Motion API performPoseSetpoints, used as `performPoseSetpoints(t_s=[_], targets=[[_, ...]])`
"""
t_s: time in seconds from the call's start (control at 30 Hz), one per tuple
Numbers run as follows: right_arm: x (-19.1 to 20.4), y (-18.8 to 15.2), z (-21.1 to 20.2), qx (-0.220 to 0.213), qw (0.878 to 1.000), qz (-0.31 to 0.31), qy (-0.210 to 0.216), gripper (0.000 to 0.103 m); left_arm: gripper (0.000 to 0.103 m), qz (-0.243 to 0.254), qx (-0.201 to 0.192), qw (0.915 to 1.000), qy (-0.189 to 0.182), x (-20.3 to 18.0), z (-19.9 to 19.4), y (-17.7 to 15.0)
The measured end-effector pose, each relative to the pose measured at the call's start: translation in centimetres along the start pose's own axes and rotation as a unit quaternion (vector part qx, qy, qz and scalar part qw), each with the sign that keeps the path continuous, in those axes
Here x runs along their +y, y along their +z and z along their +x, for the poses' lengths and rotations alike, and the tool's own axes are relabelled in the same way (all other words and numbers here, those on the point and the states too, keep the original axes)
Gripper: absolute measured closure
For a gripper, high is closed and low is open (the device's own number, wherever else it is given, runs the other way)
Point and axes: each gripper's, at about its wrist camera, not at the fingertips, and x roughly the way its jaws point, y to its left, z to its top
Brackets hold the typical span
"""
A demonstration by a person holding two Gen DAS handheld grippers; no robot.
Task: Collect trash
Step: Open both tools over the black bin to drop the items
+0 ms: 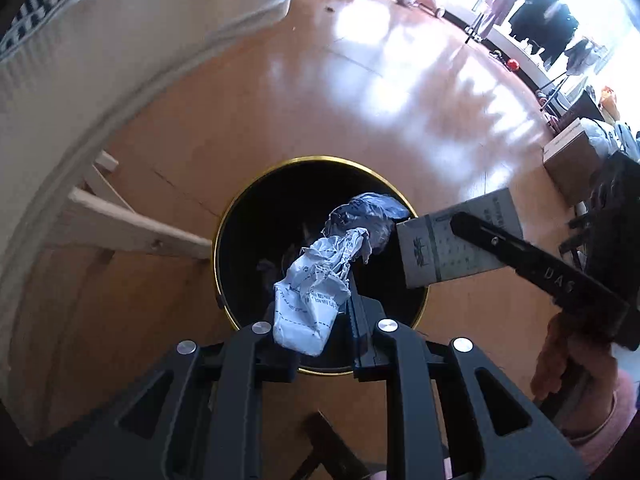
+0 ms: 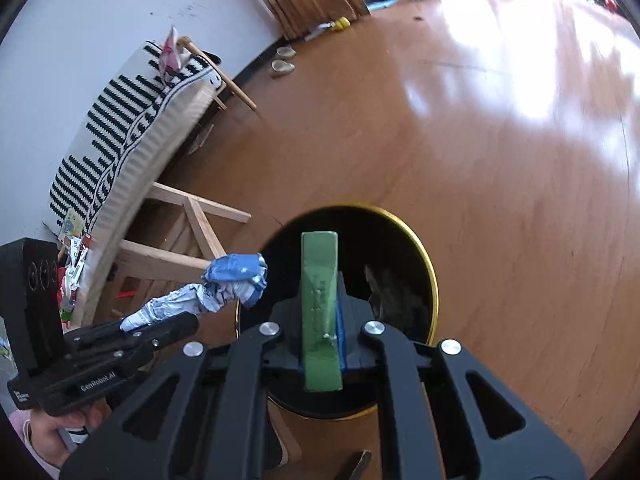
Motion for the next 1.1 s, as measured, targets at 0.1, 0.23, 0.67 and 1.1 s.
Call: performPoseSetpoints(t_s=[0.1, 0.23, 0.67, 1.1], targets=[[0.6, -0.4, 1.0, 0.011, 1.000, 0.009, 0.007, 0.092, 0.086, 0.004, 0.005, 1.0000, 0.004, -0.2, 0.5, 0.0], [0.6, 0.2, 1.3, 0.012, 1.000, 0.010, 0.015, 0.092, 0.086, 0.007, 0.011, 0.9999, 0.006, -0.7, 1.2, -0.2], [0.0, 1.7, -1.7, -0.052, 0.995, 0.053, -0.059, 0.006, 0.009, 0.018, -0.123, 0.9923, 0.003, -1.4, -3.7, -0.7], [13.7, 1.9, 0.1, -0.094, 0.984, -0.137, -0.073, 0.006, 0.006, -0.167, -0.290, 0.9254, 0.178, 16.5, -26.1, -6.9]])
